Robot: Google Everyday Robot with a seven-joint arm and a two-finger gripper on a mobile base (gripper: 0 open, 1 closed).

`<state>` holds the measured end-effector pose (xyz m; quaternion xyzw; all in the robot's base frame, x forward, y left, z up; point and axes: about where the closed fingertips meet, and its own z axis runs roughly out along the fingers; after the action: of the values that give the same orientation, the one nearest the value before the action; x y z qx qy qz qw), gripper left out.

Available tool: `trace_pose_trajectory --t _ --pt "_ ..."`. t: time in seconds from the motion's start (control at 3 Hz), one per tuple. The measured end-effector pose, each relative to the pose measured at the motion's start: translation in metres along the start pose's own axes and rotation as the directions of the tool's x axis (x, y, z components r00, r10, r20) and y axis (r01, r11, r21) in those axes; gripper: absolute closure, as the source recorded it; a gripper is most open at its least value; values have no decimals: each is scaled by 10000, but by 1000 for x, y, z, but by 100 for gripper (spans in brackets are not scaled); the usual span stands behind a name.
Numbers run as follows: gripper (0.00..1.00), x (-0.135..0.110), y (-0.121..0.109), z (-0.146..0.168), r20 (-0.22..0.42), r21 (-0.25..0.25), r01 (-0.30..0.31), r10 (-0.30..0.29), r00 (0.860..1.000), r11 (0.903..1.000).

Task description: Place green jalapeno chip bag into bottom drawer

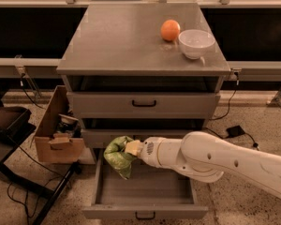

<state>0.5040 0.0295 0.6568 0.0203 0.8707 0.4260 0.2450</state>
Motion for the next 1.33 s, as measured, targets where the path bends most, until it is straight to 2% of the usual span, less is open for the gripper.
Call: trace_pose_trajectory --t 0.33,0.67,1.0,1.33 --pt "100 14 -59 30 -358 378 -722 736 9966 9967" --pt "100 14 -63 33 -360 393 -782 796 9962 9962" --pt "100 20 -106 62 -378 574 -1515 1538 9874 9868" --pt "100 12 -183 84 8 822 -2524 2532 9674 9641"
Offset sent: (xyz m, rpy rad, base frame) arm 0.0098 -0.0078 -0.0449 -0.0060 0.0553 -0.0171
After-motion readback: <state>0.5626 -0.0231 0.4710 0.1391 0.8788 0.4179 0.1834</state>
